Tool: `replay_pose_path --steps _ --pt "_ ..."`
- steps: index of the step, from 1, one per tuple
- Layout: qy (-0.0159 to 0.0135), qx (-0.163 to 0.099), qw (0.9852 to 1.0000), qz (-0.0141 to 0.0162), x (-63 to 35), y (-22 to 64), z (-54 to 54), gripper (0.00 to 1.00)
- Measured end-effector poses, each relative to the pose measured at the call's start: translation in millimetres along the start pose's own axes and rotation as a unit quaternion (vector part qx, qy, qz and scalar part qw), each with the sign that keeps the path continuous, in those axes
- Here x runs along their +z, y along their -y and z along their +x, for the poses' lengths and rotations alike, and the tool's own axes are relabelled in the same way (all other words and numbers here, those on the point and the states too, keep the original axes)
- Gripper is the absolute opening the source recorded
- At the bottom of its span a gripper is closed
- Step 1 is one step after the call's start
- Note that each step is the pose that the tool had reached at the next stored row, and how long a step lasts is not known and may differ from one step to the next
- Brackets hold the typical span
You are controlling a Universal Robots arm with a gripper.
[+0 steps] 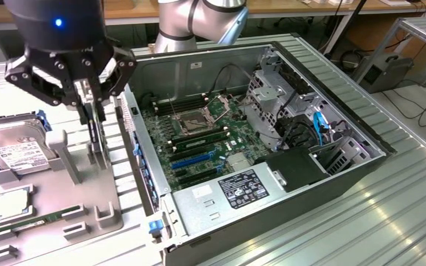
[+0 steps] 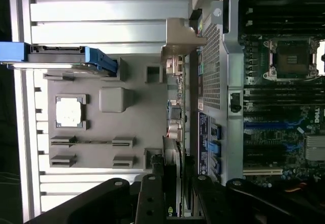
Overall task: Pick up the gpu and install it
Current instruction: 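Pick up the gpu and move the gpu toward the slot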
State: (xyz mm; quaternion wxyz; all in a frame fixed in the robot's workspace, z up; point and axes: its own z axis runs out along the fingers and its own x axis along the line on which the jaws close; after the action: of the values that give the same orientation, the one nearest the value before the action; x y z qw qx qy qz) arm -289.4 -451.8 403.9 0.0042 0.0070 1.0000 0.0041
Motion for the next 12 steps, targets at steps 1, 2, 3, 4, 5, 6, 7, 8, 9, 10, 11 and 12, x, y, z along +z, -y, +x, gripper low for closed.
replay_pose_path --steps 1,2,3,4,5,6,7,8,9,10,11,12 --pt "-0.0013 0.0 1.0 0.0 -5.6 0.7 -3.3 0.26" --pt "-0.0023 -0.001 1.0 0.0 -10.3 1.3 -6.2 0.26" --pt "-0.0033 -0.001 1.0 0.0 -14.7 1.7 -9.1 0.26" --pt "-0.0044 -0.001 1.0 0.0001 -18.6 2.1 -12.0 0.26" --pt "-0.0062 -0.002 1.0 0.0 -23.0 2.7 -19.2 0.26" --pt "-0.0074 -0.002 1.0 0.0001 -24.6 2.8 -25.4 0.26" --pt "-0.008 -0.002 1.0 0.0001 -25.2 2.9 -30.1 0.26" --pt "-0.0085 -0.003 1.0 0.0001 -25.6 2.9 -34.8 0.26" --pt "-0.0089 -0.003 1.0 0.0001 -25.8 2.9 -39.5 0.26" --pt "-0.0093 -0.003 1.0 0.0001 -25.9 2.8 -44.0 0.26" --pt "-0.0097 -0.003 0.9999 0.0001 -26.0 2.8 -48.6 0.26" --pt "-0.0101 -0.003 0.9999 0.0001 -26.0 2.7 -53.2 0.26"
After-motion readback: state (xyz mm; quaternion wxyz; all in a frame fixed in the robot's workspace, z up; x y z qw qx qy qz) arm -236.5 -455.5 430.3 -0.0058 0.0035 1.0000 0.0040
